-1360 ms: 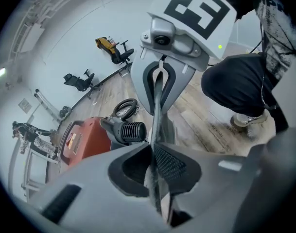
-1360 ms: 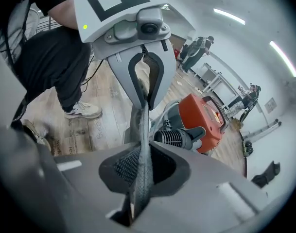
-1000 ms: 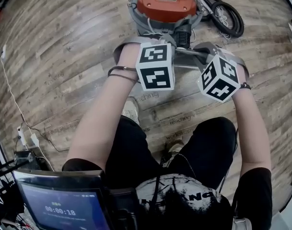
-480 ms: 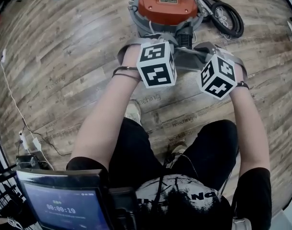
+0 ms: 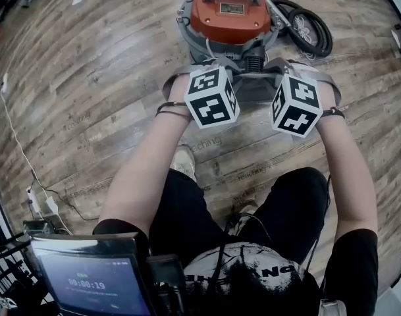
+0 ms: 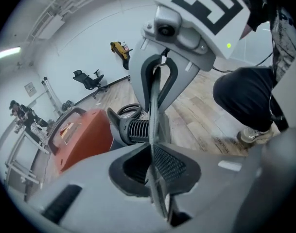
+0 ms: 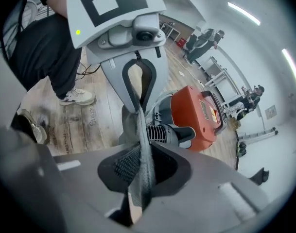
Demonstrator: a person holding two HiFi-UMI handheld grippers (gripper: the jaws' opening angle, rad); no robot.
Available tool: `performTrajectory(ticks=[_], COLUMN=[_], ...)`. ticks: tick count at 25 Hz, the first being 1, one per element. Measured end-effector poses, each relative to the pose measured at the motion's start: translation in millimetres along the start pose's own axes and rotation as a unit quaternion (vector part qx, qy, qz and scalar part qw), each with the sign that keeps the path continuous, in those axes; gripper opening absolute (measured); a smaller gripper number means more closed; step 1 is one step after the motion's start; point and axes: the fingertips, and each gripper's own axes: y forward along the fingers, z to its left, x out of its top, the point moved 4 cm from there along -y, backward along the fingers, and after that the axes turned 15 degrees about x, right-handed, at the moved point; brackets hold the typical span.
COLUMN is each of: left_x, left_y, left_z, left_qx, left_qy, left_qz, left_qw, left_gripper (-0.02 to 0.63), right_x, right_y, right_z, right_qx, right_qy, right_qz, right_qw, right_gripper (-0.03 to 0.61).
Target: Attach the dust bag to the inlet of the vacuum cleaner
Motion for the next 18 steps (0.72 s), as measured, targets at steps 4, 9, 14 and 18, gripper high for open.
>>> performTrajectory(ticks=[4,9,14,18], left_x=[21,39,20,-1], left_y=[-5,-1,-2,8], left_z=[7,2,9,5], left_qx=[0.000,0.006,0.009,0.016], left_qy=[-0.035,0.001,-0.007,0.005], left_qz=[-0.040,-0.051,-0.028,0.011], left_qw=[0.9986,0.9987,0.9995,0.9998], left_gripper=[0.026,0.026,0.028,0.026], right_x=[-23,-42,-23,-3], right_y=[6,19,6,3], right_z=[-10,-6,-6,-3], right_qx=[-0.008,-0.017,-0.022,-0.019], right_qy=[0.065,0.104,0.061,0.010], right_qz=[-0.043,-0.055,-0.041,-0.012], right_qw=[0.997,0.993,0.997,1.000], right_gripper=[0.058,0.049,0.046,0.041])
